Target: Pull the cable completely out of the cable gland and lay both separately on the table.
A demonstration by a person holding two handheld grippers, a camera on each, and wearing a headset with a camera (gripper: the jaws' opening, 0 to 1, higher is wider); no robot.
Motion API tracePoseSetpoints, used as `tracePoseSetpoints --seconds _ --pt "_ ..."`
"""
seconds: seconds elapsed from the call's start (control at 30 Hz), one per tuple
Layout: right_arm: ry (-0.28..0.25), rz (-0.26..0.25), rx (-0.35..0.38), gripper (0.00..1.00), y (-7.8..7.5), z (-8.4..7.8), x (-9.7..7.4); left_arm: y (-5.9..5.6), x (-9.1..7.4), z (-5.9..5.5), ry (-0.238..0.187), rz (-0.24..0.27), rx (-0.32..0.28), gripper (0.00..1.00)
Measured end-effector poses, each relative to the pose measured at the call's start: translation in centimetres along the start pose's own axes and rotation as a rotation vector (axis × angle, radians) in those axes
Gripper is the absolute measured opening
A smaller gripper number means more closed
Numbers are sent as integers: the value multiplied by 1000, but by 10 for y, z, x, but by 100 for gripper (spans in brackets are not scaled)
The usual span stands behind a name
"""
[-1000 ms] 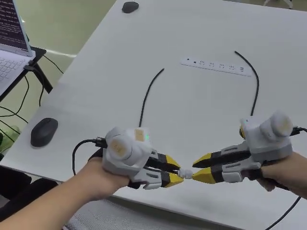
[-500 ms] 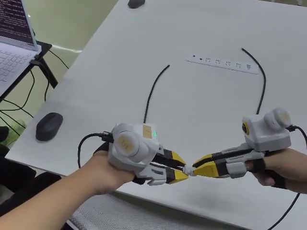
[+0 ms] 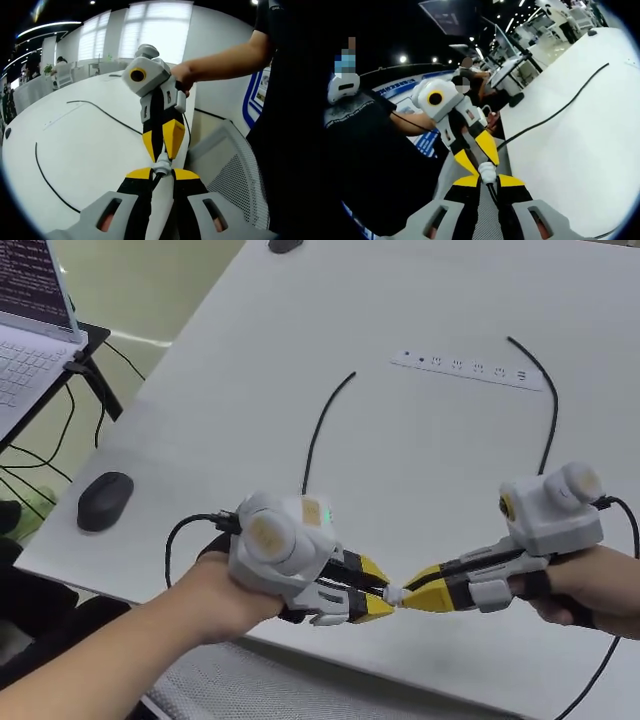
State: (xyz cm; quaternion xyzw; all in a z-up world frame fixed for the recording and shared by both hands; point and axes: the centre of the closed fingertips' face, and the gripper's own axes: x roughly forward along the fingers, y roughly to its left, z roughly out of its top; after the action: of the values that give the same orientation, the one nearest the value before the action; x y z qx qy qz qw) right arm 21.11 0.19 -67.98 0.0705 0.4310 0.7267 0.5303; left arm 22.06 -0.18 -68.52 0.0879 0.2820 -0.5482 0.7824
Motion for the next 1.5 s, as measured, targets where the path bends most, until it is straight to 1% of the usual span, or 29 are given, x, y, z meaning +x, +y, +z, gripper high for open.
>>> tracePoseSetpoints --seconds 0.03,0.1,0.13,0.23,0.3,0.33,0.4,0.43,0.47,0.5,0.57,0.6,0.73,0.77,0.8,0.83,0.87,0.9,0.97,1.0,1.13,1.17,1.2,1.23,1.33,1.37,1.4,1.47,1.5 --pt "15 -6 -9 7 1 -2 0 -1 0 0 3 -6 -5 14" --pt "21 -33 -47 7 1 0 0 -1 0 -1 6 -6 -6 14" --pt "23 -51 -97 7 0 1 0 0 0 -1 3 -8 -16 14" --pt "24 -86 -158 7 2 2 -1 2 -2 0 -21 -12 -58 14" --pt "39 -121 -234 7 1 2 -1 2 -2 0 -27 -14 -79 14" --pt "52 -132 -264 7 0 0 0 1 -2 -1 -26 -19 -85 14" --pt "75 -172 -335 7 -1 -1 1 0 -1 -2 -20 -22 -92 14" --pt "96 -191 -411 7 0 -2 3 -1 -1 -3 -17 -26 -94 14" --pt "103 -199 -431 7 -1 -3 3 -2 -1 -3 -16 -28 -100 14" --pt "123 -224 -483 7 -4 -4 3 -1 -1 -3 -15 -30 -105 14" --pt "152 -253 -545 7 -2 -5 4 -2 -2 -4 -15 -37 -119 14" --pt "157 -263 -567 6 -3 -5 4 -1 -2 -4 -16 -37 -122 14" --pt "180 -330 -710 7 -4 -2 4 2 -4 -4 -21 -40 -149 14" --pt "190 -347 -742 7 -5 -1 4 3 -5 -3 -28 -39 -158 14" --pt "198 -372 -789 7 -4 1 4 4 -6 -2 -34 -39 -168 14" --pt "207 -382 -814 7 -3 1 4 4 -6 -2 -37 -42 -176 14" --pt "222 -402 -856 7 -3 1 5 5 -6 -2 -38 -44 -188 14" --pt "229 -419 -878 7 -3 1 5 5 -6 -2 -40 -43 -187 14" --pt "232 -445 -896 7 -3 1 6 5 -7 -2 -39 -43 -211 14" --pt "227 -459 -902 7 -4 2 6 6 -7 -2 -42 -40 -213 14" --pt "224 -474 -908 7 -5 4 5 7 -7 -1 -47 -36 -214 14" --pt "221 -474 -898 7 -5 5 5 7 -7 -1 -46 -36 -216 14" --pt "216 -468 -870 7 -6 5 5 6 -7 -1 -44 -40 -216 14" --pt "217 -468 -876 7 -6 5 4 7 -7 -1 -45 -40 -215 14" --pt "211 -450 -852 8 -7 4 4 6 -6 -1 -42 -42 -208 14" --pt "209 -447 -849 8 -8 4 4 6 -6 -2 -41 -39 -196 14" --pt "200 -442 -831 8 -7 4 5 7 -6 -2 -40 -38 -191 14" --pt "165 -427 -723 8 -7 4 5 6 -6 -3 -33 -41 -189 14" --pt "157 -427 -698 8 -8 4 5 6 -6 -2 -35 -41 -184 14"
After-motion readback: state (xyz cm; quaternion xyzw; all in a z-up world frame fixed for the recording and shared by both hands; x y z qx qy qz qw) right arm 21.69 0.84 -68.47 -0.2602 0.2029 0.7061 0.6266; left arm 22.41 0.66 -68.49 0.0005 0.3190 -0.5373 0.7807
